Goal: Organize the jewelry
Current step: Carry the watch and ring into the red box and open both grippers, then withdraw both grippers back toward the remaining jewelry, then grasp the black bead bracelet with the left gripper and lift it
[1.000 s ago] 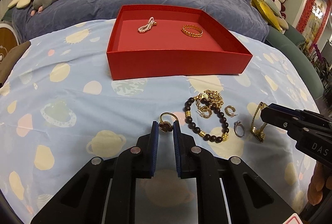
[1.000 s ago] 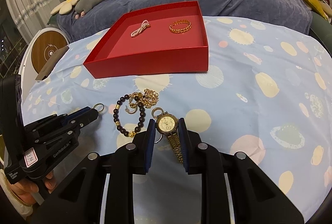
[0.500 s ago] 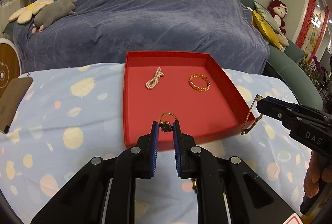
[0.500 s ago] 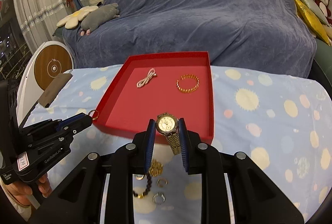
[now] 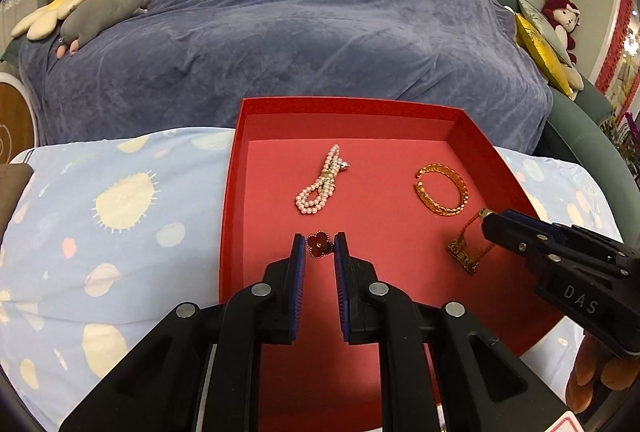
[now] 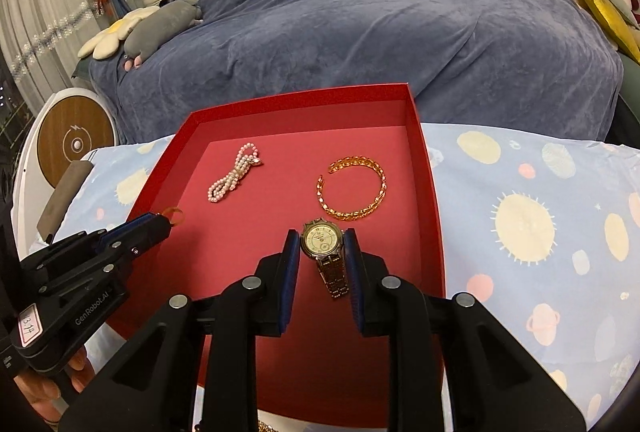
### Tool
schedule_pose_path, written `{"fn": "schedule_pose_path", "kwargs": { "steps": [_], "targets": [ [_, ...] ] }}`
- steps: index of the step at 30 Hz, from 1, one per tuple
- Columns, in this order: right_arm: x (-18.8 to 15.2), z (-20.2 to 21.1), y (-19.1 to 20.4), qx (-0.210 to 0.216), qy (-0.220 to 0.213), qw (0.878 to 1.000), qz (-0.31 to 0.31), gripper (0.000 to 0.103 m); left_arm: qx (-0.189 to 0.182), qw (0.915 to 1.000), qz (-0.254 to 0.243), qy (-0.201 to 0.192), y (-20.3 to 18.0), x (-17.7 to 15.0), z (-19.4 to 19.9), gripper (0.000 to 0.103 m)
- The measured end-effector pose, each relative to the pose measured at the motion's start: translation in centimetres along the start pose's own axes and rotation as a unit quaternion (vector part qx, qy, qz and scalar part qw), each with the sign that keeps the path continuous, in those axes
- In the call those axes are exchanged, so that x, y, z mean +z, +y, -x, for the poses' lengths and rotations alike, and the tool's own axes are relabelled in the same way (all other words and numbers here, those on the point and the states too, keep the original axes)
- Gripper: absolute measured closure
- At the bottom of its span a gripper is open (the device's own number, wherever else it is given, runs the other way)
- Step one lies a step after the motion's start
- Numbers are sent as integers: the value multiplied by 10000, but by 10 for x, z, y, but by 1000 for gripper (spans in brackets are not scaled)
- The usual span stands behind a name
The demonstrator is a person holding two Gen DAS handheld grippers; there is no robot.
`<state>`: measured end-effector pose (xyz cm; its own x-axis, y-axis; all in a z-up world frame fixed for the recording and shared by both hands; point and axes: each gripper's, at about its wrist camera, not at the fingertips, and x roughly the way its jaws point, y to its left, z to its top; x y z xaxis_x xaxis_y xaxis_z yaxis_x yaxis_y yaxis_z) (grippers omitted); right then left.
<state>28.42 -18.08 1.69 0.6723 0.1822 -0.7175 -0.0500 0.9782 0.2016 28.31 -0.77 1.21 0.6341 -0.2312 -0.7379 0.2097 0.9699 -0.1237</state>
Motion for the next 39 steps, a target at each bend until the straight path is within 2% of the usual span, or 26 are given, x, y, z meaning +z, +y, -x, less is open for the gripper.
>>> {"fn": "schedule_pose_path", "kwargs": {
  "steps": [1, 2, 4, 5, 9, 14, 18, 21, 26, 29, 39],
  "targets": [
    [1, 2, -1, 29, -53, 10000, -35, 78, 36, 10000, 41, 11, 1, 0, -1, 79],
    [2, 6, -2, 51, -113, 9999, -59, 76, 57, 9999, 99, 3, 3, 0, 0, 63],
    [3, 20, -3, 27, -277, 9996, -79, 68, 96, 9997, 188, -143, 7, 1, 7, 51],
    [2, 27, -2, 41, -322, 9994, -78, 66, 99, 9996, 183, -211, 9, 0, 11, 49],
    [-6, 62, -3, 98, -318, 9994, -10, 66, 87, 9992, 175, -362, 10, 1, 38, 46],
    [-35, 107, -5, 208, -256, 9994, -87, 66, 22, 9988, 240, -421, 10, -12, 81, 41],
    [-64, 133, -5, 118, -242, 9996, -70, 66, 45, 9989, 241, -398, 4, -37, 111, 36],
    [-86, 144, -7, 241, -115, 9993, -274, 66, 153, 9993, 191, -297, 0, -64, 123, 36],
    [-118, 150, -2, 228, 22, 9992, -319, 66, -76, 9996, 269, 88, -8, -107, 123, 36],
    [-124, 146, 4, 201, 90, 9996, -167, 66, -167, 9995, 136, 231, -20, -122, 115, 36],
    [-132, 135, 8, 96, 233, 9997, -14, 66, -211, 9987, -226, 398, -51, -137, 84, 37]
  ]
}}
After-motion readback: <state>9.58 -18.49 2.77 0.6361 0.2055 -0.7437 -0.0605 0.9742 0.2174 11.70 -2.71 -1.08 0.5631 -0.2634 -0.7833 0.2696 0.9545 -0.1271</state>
